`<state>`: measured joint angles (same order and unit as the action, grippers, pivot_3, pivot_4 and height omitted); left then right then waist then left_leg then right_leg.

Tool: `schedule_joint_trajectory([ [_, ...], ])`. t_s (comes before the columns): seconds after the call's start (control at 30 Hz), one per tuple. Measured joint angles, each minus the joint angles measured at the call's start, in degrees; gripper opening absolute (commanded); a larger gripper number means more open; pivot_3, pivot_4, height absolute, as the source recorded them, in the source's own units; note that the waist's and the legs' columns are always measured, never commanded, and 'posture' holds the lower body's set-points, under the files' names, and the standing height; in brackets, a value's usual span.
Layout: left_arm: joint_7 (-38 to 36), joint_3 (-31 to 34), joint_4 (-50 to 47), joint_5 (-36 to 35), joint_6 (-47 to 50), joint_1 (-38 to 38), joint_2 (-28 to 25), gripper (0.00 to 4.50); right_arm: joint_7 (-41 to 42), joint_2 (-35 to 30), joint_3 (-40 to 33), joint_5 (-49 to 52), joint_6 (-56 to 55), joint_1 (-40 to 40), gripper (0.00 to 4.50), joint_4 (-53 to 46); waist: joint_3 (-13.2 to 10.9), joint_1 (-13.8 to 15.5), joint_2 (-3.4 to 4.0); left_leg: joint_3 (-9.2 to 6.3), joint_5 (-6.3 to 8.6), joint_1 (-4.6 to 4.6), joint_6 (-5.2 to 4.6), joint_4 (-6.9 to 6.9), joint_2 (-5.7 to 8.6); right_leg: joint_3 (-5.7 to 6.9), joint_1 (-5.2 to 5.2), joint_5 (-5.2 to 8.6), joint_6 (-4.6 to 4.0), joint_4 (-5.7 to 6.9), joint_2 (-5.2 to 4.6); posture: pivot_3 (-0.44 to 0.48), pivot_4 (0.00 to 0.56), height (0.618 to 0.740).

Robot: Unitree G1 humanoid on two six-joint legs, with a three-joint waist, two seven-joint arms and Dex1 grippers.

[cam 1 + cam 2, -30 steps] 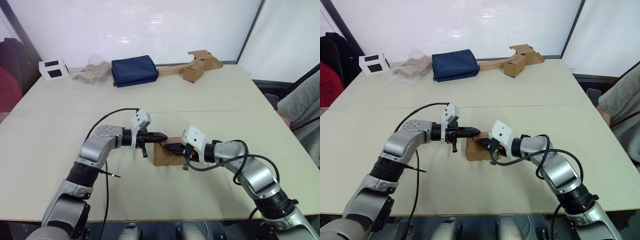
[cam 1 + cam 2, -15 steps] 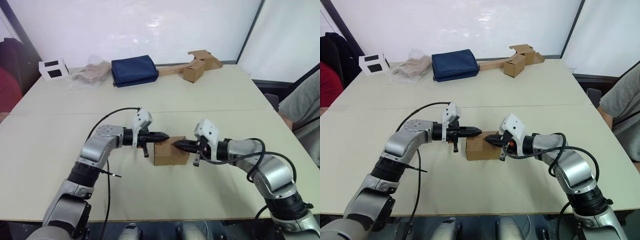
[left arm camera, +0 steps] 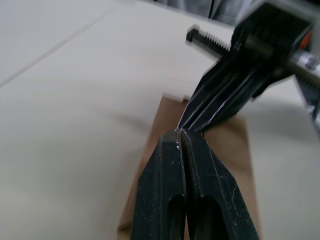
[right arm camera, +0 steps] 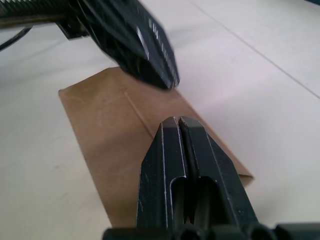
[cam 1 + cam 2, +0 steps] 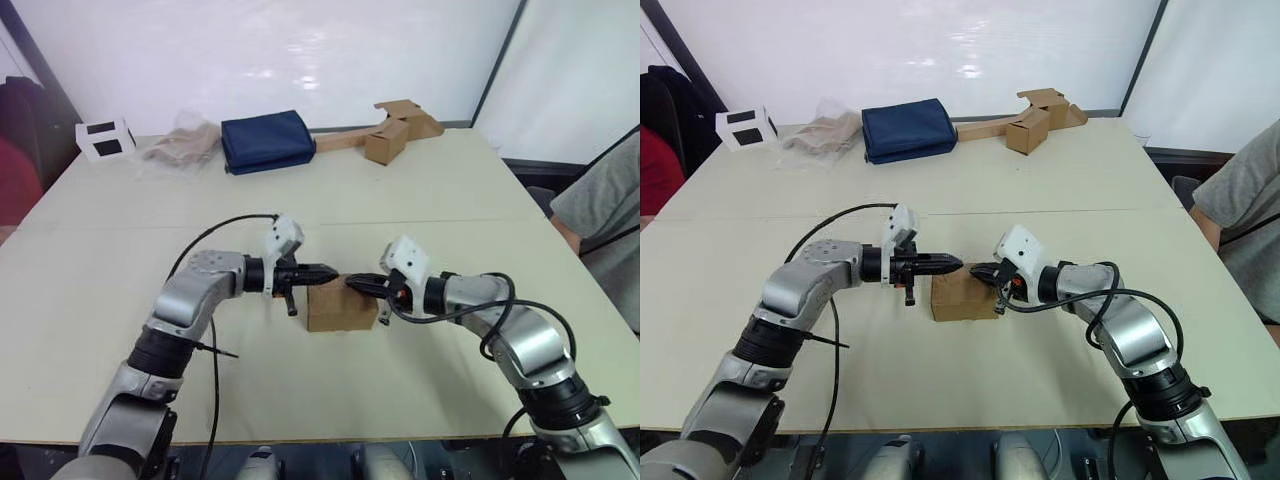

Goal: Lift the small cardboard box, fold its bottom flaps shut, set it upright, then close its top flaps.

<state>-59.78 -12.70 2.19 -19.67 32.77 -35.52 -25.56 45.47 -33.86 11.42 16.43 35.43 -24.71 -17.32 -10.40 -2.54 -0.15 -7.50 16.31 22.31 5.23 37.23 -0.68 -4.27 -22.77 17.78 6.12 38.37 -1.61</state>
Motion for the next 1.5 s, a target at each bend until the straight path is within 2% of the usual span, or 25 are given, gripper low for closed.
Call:
schedule_joint_trajectory([
  [0.33,1.27,-0.06,0.59,1.53,-1.12,0.01,0.98,0.08,-0.01,0.03,1.51,-2.7,-2.1,0.05,0.0,0.67,0.01,0.04,0.0,0.0,0.0,-0.02,0.0,0.03,0.0,0.01,0.04,0.0,0.0,0.01,0.0,0.0,0.15,0.74],
  [0.47,4.79,2.94,0.36,0.57,-1.89,1.37,3.0,0.08,-0.24,0.64,0.87,-2.19,-2.08,0.1,0.0,0.68,0.01,0.04,0.0,-0.01,0.0,-0.02,0.0,0.02,0.0,0.0,0.03,0.0,0.0,0.01,-0.01,0.0,0.15,0.74],
  [0.57,9.94,8.05,-3.57,-0.56,-3.62,5.31,4.47,0.08,-2.68,3.39,-3.01,-0.46,-2.2,1.09,0.0,0.75,0.01,-0.16,0.0,0.0,0.0,-0.01,0.0,-0.03,-0.03,-0.03,-0.01,0.0,0.0,0.0,-0.01,0.0,0.15,0.74],
  [0.67,11.62,11.69,-7.78,-2.95,-2.02,9.04,3.09,0.08,-6.44,6.6,-9.3,2.1,-2.04,1.4,0.0,0.8,0.0,0.02,0.01,-0.01,0.0,-0.01,0.01,-0.04,-0.04,-0.02,-0.03,0.0,-0.01,0.04,-0.01,0.0,0.15,0.74],
  [0.83,12.76,18.5,-13.03,-11.94,11.99,13.3,-3.45,0.08,-9.89,8.92,-21.08,13.22,3.23,4.45,0.0,-4.27,0.01,0.12,0.01,-0.01,0.0,0.0,0.01,-0.09,-0.01,0.0,0.03,0.0,0.0,-0.06,-0.04,0.0,0.15,0.74],
  [1.03,12.02,19.33,-19.66,-13.55,15.7,26.28,-10.89,0.08,-7.68,-0.31,-27.74,18.26,10.36,15.66,0.0,-5.97,0.01,0.16,0.03,0.03,0.01,-0.08,-0.01,-0.1,-0.02,-0.02,0.08,0.0,-0.02,-0.04,-0.03,0.0,0.15,0.74],
  [1.2,9.58,22.09,-22.27,-14.76,15.72,33.52,-16.72,0.08,0.82,-9.93,-28.7,20.88,13.08,26.07,0.0,-5.98,0.0,0.14,0.04,0.07,0.02,-0.23,-0.04,-0.15,-0.04,-0.04,0.25,0.01,-0.02,-0.15,0.0,0.0,0.15,0.74],
  [1.3,8.35,23.2,-23.77,-16.05,15.73,35.72,-18.5,0.08,3.5,-12.16,-28.89,21.17,13.0,27.1,0.0,-5.28,0.0,0.04,0.04,0.13,0.03,-0.34,-0.04,-0.14,-0.04,-0.08,0.34,0.01,-0.02,-0.15,-0.01,0.0,0.15,0.74],
  [1.5,8.17,24.55,-24.77,-18.77,15.93,37.6,-18.69,0.08,5.66,-14.11,-29.22,21.42,12.47,27.12,0.0,-4.24,0.0,0.19,0.04,0.13,0.04,-0.39,-0.05,-0.17,-0.05,-0.07,0.4,0.01,-0.02,-0.19,-0.01,0.0,0.15,0.74],
])
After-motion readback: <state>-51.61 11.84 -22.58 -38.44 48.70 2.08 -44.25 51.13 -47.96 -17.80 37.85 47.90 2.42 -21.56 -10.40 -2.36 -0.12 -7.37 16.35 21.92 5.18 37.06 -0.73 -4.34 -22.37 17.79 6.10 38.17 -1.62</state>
